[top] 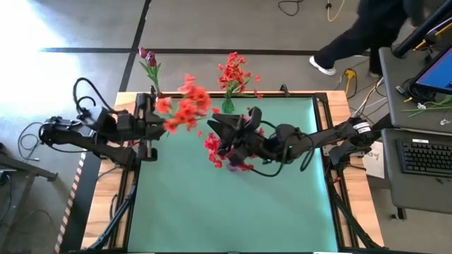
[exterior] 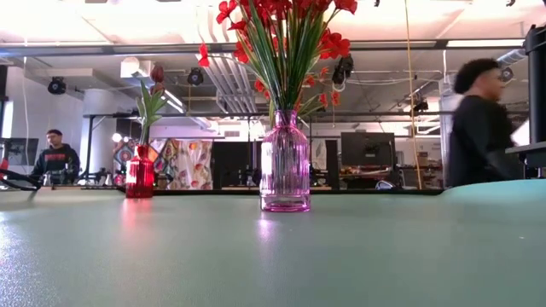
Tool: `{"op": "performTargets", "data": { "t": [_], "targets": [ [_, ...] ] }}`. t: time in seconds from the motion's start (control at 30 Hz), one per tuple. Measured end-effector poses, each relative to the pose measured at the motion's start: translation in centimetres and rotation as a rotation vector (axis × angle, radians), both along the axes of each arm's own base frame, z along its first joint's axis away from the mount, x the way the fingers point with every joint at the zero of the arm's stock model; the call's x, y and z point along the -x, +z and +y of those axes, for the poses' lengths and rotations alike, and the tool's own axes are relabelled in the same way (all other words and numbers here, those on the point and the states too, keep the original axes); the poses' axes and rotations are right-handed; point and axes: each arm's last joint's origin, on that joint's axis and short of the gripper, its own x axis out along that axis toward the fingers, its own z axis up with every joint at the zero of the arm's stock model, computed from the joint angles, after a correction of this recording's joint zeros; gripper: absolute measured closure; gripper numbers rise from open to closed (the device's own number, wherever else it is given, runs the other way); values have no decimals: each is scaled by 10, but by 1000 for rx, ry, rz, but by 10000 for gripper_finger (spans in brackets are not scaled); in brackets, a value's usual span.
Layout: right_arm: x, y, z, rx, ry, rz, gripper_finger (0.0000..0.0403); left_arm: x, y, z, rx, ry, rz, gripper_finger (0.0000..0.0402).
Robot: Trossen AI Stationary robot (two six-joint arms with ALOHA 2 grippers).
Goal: Sort flowers into vase by color
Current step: Put the orange flowers into the green vase
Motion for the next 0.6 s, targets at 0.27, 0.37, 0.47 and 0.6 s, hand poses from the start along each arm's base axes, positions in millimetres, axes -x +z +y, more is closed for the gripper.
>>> {"op": "performTargets", "data": {
  "t": [0.27, 0.37, 0.47, 0.6],
  "targets": [
    [34, 26, 1, -430, 220, -35, 260, -12, -19, -4, 14, -66, -65, 401],
    [49, 30, -1, -620, 436, 74, 260, -18, -28, -6, 22, -93, -127, 401],
    [59, 32, -3, -792, 611, 142, 263, -24, -36, -8, 29, -138, -194, 401],
    [58, 29, -1, -865, 652, 180, 260, -35, -45, -11, 37, -160, -275, 401]
  ]
}}
